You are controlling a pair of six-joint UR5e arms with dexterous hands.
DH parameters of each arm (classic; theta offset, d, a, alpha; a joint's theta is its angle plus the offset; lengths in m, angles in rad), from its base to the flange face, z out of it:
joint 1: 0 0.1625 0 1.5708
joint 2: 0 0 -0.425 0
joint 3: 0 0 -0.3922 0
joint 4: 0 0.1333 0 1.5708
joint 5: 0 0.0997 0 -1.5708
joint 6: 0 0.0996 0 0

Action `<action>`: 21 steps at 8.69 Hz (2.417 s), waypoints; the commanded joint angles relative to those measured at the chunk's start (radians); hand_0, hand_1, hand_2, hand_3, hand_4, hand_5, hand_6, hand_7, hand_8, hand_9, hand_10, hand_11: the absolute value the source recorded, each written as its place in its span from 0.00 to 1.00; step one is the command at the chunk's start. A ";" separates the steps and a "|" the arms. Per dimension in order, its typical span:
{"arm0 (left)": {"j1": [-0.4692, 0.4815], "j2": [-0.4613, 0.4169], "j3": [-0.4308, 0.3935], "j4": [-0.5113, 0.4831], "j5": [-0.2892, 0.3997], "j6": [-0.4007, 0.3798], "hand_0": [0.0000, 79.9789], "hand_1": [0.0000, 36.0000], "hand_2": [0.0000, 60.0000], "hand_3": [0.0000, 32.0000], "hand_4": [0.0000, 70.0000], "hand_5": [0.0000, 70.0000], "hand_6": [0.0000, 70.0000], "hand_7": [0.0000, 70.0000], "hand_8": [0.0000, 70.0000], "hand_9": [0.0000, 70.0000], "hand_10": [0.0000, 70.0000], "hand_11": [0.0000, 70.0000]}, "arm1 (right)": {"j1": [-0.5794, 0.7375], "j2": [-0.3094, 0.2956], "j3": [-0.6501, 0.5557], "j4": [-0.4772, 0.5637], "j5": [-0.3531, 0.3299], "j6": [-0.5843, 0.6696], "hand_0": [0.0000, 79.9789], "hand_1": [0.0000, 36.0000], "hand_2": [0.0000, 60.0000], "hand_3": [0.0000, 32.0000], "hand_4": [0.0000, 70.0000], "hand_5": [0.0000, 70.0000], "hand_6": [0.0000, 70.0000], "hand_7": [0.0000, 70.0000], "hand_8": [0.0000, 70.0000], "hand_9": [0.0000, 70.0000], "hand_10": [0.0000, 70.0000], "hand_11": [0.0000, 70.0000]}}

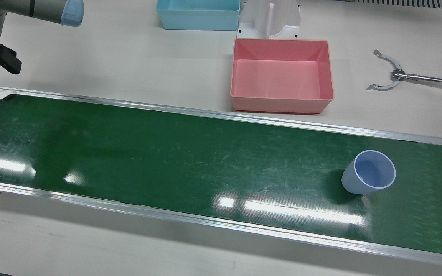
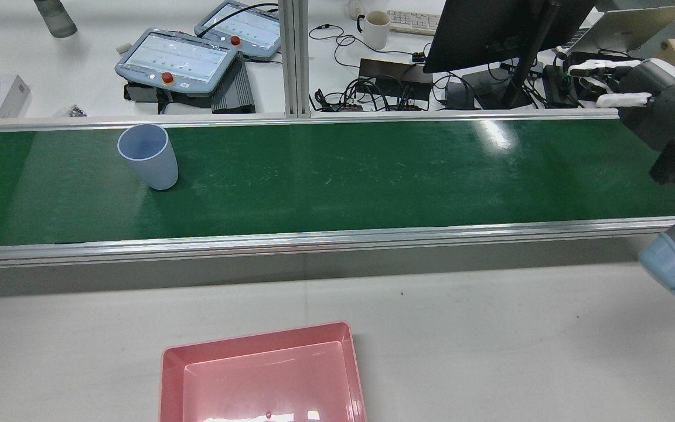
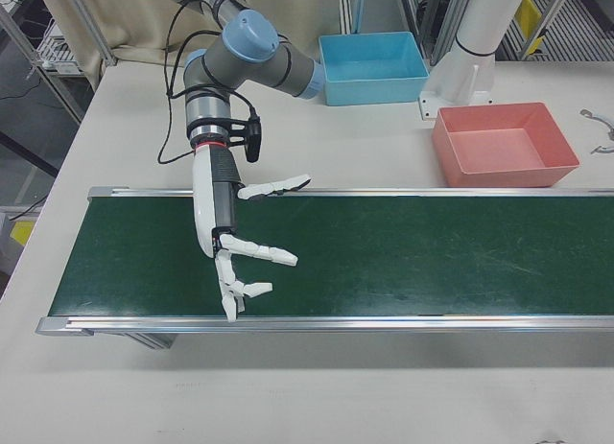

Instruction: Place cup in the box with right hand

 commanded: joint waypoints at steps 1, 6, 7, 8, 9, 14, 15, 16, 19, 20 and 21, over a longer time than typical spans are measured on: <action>0.000 0.000 0.000 0.000 0.000 -0.001 0.00 0.00 0.00 0.00 0.00 0.00 0.00 0.00 0.00 0.00 0.00 0.00 | 0.000 0.000 0.000 0.000 0.000 0.000 0.69 0.26 0.00 0.00 0.58 0.06 0.15 0.66 0.02 0.12 0.10 0.16; 0.000 0.000 0.000 0.000 0.000 0.000 0.00 0.00 0.00 0.00 0.00 0.00 0.00 0.00 0.00 0.00 0.00 0.00 | 0.000 0.000 0.000 0.000 0.000 0.000 0.69 0.26 0.00 0.00 0.58 0.06 0.15 0.66 0.02 0.12 0.10 0.16; 0.000 0.000 0.000 0.000 0.000 -0.001 0.00 0.00 0.00 0.00 0.00 0.00 0.00 0.00 0.00 0.00 0.00 0.00 | 0.000 0.000 0.000 0.000 0.000 0.000 0.69 0.26 0.00 0.00 0.58 0.06 0.15 0.66 0.02 0.12 0.10 0.16; 0.000 0.000 0.000 0.000 0.000 0.000 0.00 0.00 0.00 0.00 0.00 0.00 0.00 0.00 0.00 0.00 0.00 0.00 | 0.000 0.000 0.000 0.000 0.000 0.000 0.69 0.26 0.00 0.00 0.58 0.06 0.15 0.66 0.02 0.12 0.10 0.16; 0.000 0.000 0.000 0.000 0.000 0.000 0.00 0.00 0.00 0.00 0.00 0.00 0.00 0.00 0.00 0.00 0.00 0.00 | 0.000 0.000 0.000 0.000 0.000 0.000 0.69 0.26 0.00 0.00 0.58 0.06 0.15 0.65 0.02 0.12 0.10 0.16; 0.000 0.000 0.000 0.000 0.000 -0.001 0.00 0.00 0.00 0.00 0.00 0.00 0.00 0.00 0.00 0.00 0.00 0.00 | 0.000 0.000 0.000 0.000 0.000 0.000 0.69 0.26 0.00 0.00 0.57 0.06 0.15 0.65 0.02 0.12 0.10 0.16; 0.000 0.000 0.000 0.000 0.000 0.000 0.00 0.00 0.00 0.00 0.00 0.00 0.00 0.00 0.00 0.00 0.00 0.00 | 0.000 0.000 0.000 0.000 0.000 0.000 0.69 0.26 0.00 0.00 0.57 0.06 0.15 0.65 0.02 0.12 0.10 0.16; 0.000 0.000 0.000 0.000 0.000 0.000 0.00 0.00 0.00 0.00 0.00 0.00 0.00 0.00 0.00 0.00 0.00 0.00 | 0.000 0.000 0.000 0.000 0.000 0.000 0.69 0.26 0.00 0.00 0.58 0.06 0.15 0.66 0.02 0.12 0.10 0.16; 0.000 0.000 0.000 0.000 0.000 -0.001 0.00 0.00 0.00 0.00 0.00 0.00 0.00 0.00 0.00 0.00 0.00 0.00 | 0.000 0.000 0.000 0.000 0.000 0.000 0.69 0.26 0.00 0.00 0.58 0.06 0.15 0.65 0.02 0.12 0.10 0.16; 0.000 0.000 0.000 0.000 0.000 0.000 0.00 0.00 0.00 0.00 0.00 0.00 0.00 0.00 0.00 0.00 0.00 0.00 | 0.000 0.000 0.000 0.000 0.000 0.000 0.69 0.26 0.00 0.00 0.58 0.06 0.15 0.66 0.02 0.12 0.10 0.16; 0.000 0.000 0.000 0.000 0.000 0.000 0.00 0.00 0.00 0.00 0.00 0.00 0.00 0.00 0.00 0.00 0.00 0.00 | 0.000 0.000 0.000 0.000 0.000 0.000 0.69 0.26 0.00 0.00 0.58 0.06 0.15 0.66 0.02 0.12 0.10 0.17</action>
